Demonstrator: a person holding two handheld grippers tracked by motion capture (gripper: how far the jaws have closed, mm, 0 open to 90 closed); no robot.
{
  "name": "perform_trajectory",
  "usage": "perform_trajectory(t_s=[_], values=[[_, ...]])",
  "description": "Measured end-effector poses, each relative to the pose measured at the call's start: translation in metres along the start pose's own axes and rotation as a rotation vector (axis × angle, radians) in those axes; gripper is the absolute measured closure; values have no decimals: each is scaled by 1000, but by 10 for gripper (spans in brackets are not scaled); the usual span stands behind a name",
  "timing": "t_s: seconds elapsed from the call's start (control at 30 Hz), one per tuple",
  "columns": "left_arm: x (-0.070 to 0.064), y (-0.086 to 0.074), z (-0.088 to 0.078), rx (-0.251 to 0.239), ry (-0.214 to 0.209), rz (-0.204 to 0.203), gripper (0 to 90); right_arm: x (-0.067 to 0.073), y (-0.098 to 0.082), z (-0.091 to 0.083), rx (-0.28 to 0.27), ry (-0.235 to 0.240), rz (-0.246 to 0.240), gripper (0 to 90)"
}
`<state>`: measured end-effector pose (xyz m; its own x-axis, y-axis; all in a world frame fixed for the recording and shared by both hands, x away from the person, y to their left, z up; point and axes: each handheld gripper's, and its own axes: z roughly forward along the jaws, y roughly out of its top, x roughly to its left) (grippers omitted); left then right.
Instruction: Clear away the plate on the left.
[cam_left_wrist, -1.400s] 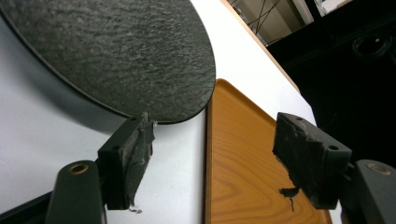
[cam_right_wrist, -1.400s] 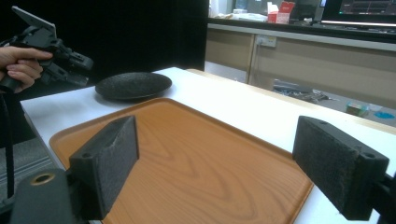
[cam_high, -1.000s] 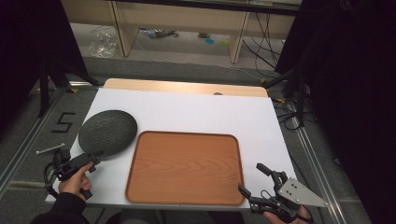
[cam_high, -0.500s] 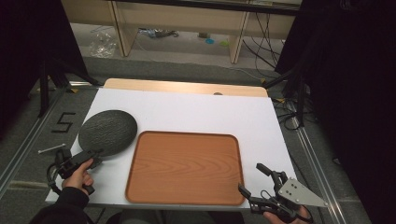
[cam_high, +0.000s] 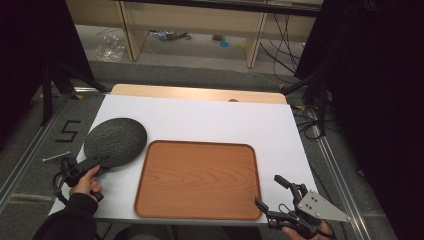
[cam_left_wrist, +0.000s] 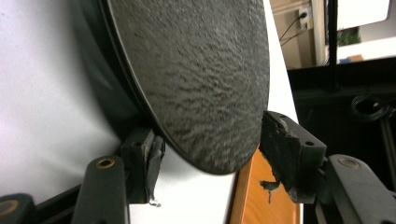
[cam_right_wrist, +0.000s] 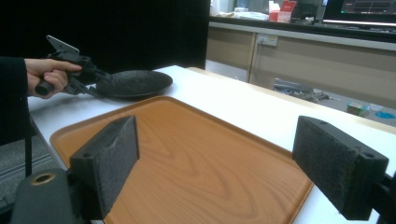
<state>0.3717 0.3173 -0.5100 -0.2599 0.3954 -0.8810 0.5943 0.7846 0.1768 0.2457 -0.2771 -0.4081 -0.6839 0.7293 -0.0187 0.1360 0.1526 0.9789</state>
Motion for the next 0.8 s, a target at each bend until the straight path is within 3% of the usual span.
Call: perform_trajectory(t_s=[0.03, 0.1, 0.2, 0.3, 0.43, 0.5, 0.67, 0.8], values=[[0, 1, 2, -2, 0, -4, 409, -2, 0, 1, -17, -3, -28, 157], [1, 2, 4, -11, 0, -21, 417, -2, 0, 3, -38, 4, -26, 157], [3, 3, 5, -21, -30, -54, 396, -1, 0, 3, -36, 6, -26, 157], [3, 3, 5, -33, -25, -71, 404, -2, 0, 1, -16, 6, -30, 157], [4, 0, 5, -61, 8, -99, 511, 1, 0, 1, 2, 18, -1, 157], [4, -2, 5, -84, 27, -127, 559, -1, 0, 2, -8, 10, -32, 158], [3, -5, 6, -130, 86, -120, 725, 1, 0, 1, 6, 10, -9, 159], [3, -2, 4, -156, 60, -120, 758, 1, 0, 0, 14, 17, -8, 159]])
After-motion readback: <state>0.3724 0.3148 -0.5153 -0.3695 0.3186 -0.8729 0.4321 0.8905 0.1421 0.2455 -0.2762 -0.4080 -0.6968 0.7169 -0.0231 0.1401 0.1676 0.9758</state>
